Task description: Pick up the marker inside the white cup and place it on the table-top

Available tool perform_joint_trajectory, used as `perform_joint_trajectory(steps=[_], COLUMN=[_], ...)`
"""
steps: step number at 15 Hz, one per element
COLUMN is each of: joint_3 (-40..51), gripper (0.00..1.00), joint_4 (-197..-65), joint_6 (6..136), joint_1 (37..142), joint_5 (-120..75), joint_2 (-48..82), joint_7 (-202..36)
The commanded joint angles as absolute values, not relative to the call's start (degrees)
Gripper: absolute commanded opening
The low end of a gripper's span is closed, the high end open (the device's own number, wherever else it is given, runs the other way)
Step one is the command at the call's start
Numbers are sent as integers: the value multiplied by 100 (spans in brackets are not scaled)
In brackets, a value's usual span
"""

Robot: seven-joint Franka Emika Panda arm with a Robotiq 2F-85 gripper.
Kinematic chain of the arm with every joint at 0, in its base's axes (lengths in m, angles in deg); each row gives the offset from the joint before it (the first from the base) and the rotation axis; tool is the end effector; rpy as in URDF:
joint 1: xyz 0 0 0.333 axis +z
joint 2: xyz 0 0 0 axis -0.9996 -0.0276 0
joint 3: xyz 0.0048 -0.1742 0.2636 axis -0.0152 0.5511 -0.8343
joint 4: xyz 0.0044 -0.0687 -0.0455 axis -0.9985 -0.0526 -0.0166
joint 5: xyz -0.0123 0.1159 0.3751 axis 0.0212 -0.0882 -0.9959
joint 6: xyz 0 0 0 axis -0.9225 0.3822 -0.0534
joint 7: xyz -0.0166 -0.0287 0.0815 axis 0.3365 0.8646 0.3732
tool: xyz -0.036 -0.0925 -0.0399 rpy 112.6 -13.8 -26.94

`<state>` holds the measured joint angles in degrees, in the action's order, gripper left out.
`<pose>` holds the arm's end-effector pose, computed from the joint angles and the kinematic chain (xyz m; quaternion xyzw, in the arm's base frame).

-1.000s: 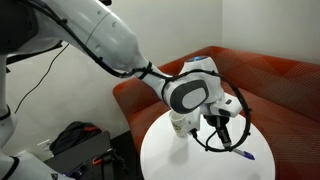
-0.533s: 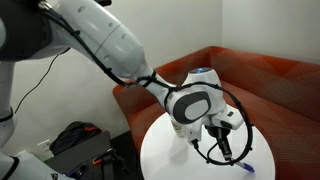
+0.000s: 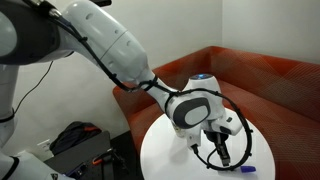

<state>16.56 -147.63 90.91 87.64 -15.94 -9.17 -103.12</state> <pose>0.6066 -0.1590 0.1210 0.9632 -0.2362 0.0422 0.1210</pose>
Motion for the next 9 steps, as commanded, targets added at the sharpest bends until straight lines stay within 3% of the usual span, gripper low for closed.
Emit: perform_joint_trajectory(steps=[1, 5, 9], joint_3=[1683, 1752, 1718], gripper=[68, 96, 100], joint_4=[-14816, -15065, -15296], joint_6=[9176, 9201, 9255], joint_1=[8796, 8906, 8918], joint_5=[-1775, -1722, -1727], joint_2=[-844, -475, -34], joint_7=[-10055, -10076, -10067])
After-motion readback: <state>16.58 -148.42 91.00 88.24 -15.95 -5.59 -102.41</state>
